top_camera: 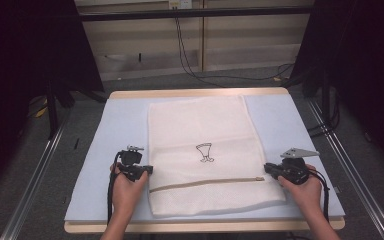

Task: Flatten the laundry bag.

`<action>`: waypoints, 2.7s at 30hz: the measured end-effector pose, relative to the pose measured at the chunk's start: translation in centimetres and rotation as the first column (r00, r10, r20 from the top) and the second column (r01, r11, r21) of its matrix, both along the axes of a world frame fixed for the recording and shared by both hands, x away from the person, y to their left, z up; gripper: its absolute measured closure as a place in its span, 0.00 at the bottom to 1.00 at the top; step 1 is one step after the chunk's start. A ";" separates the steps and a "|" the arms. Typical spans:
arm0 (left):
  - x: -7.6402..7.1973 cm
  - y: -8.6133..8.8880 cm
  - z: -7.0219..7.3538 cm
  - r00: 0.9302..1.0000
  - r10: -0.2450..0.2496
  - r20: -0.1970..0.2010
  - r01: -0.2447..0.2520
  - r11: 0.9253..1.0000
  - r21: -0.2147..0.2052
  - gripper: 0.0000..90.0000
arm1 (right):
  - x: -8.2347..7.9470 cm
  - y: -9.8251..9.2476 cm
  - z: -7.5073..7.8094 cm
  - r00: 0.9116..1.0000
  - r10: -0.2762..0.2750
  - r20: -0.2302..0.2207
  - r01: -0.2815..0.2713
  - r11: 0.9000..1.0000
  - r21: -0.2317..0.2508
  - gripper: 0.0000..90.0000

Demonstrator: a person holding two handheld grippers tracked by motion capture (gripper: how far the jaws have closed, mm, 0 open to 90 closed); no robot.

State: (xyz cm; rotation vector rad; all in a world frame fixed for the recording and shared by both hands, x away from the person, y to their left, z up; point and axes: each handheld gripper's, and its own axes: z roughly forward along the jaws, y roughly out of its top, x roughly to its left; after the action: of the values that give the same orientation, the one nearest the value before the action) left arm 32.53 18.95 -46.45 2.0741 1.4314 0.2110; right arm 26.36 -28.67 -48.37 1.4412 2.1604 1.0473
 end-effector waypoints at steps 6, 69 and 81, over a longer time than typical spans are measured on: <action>0.9 1.1 0.0 1.000 0.022 0.008 -0.022 1.000 -0.008 0.98 | -0.2 0.7 0.1 1.000 0.011 -0.023 -0.010 0.999 0.033 0.95; -0.6 -5.6 4.2 0.966 -0.242 0.095 0.256 0.945 -0.204 0.31 | -2.7 1.3 1.6 0.987 0.142 0.077 -0.148 0.986 0.071 1.00; -1.1 -8.9 4.0 0.942 -0.328 0.071 0.336 0.913 -0.231 0.30 | -2.8 1.5 1.7 0.984 0.159 0.079 -0.165 0.984 0.072 1.00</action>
State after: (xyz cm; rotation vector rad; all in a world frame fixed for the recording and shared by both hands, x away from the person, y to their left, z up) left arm 31.45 10.04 -42.47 2.0606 1.0068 -0.0676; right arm 23.58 -27.20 -46.69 1.2550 2.2370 1.2350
